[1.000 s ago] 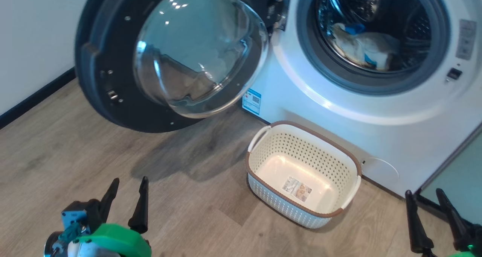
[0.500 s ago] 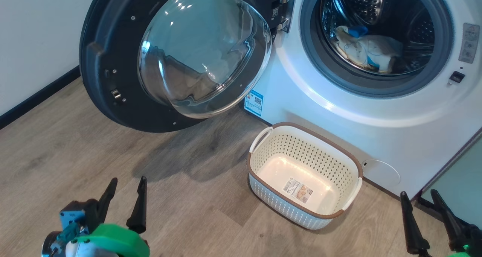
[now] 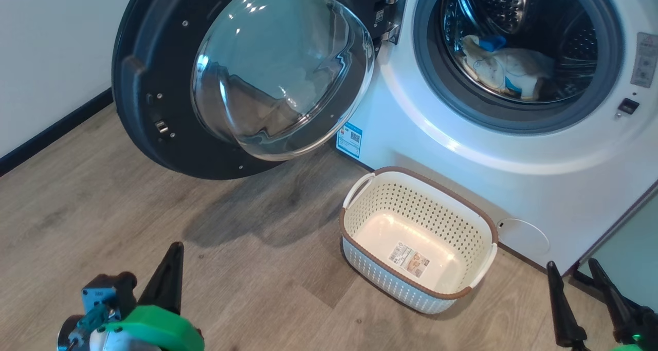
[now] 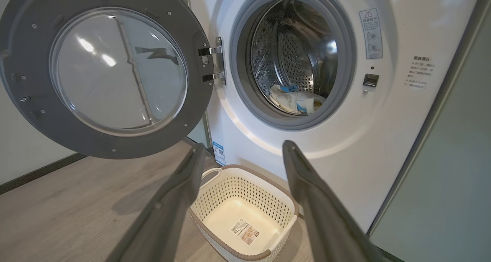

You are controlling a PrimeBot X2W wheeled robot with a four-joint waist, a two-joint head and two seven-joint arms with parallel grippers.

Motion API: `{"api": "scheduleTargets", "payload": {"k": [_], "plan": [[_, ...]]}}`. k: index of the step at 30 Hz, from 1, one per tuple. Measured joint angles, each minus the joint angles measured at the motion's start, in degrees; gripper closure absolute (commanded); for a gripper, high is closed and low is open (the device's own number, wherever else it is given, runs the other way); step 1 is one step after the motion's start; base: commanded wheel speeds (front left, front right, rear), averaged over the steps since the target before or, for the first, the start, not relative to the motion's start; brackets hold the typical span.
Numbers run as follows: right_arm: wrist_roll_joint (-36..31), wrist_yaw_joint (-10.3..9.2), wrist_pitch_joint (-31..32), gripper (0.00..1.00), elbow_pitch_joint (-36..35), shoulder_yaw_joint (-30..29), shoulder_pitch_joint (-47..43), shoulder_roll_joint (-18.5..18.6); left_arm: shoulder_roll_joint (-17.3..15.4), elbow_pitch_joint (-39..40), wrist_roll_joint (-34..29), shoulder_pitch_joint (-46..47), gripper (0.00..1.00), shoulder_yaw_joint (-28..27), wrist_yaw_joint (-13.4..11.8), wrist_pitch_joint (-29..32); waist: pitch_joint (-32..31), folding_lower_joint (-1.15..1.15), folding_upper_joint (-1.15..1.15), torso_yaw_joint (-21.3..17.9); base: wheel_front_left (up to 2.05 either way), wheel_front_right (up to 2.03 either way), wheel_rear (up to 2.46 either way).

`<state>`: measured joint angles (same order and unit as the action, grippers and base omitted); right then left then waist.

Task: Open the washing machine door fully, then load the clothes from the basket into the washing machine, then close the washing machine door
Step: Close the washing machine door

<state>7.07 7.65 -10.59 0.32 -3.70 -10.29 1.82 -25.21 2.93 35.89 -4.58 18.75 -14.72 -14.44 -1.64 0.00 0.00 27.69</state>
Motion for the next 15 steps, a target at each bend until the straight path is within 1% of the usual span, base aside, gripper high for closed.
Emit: {"api": "scheduleTargets", "payload": {"k": [2,3,6,8,11,15], "plan": [[0.00,0.00,0.01,0.00,0.00,-0.03,0.00,0.00,-0.07,0.26,0.00,0.01,1.00,-0.09,0.70,0.00,0.09,0.00,0.00,0.17,0.00,0.00,0.00],[0.00,0.00,0.01,0.00,-0.09,-0.10,0.00,0.00,0.03,1.53,0.55,0.02,1.00,-0.45,1.79,0.00,0.18,0.00,0.00,0.42,0.00,0.00,0.00],[0.00,0.00,0.27,0.00,-0.27,-0.19,0.00,0.00,0.49,4.45,2.63,0.14,1.00,-2.75,3.88,-0.02,0.33,0.00,0.00,0.93,0.00,0.00,0.00],[-0.01,0.00,0.30,0.00,-0.47,-0.22,-0.01,0.00,0.85,6.82,4.28,0.43,1.00,-5.13,5.24,-0.02,0.46,0.00,0.00,1.27,0.00,0.00,0.00],[-0.12,0.00,0.52,0.00,-1.16,-0.21,0.01,0.00,1.83,11.07,7.05,1.71,1.00,-10.79,7.71,-0.04,0.86,0.00,0.00,1.52,0.00,0.00,0.00],[-0.63,0.00,1.12,0.00,-1.44,-0.15,0.02,0.00,1.55,14.49,11.28,6.11,1.00,-17.40,11.46,-0.26,1.60,0.00,0.00,1.68,0.00,0.00,0.00]]}}
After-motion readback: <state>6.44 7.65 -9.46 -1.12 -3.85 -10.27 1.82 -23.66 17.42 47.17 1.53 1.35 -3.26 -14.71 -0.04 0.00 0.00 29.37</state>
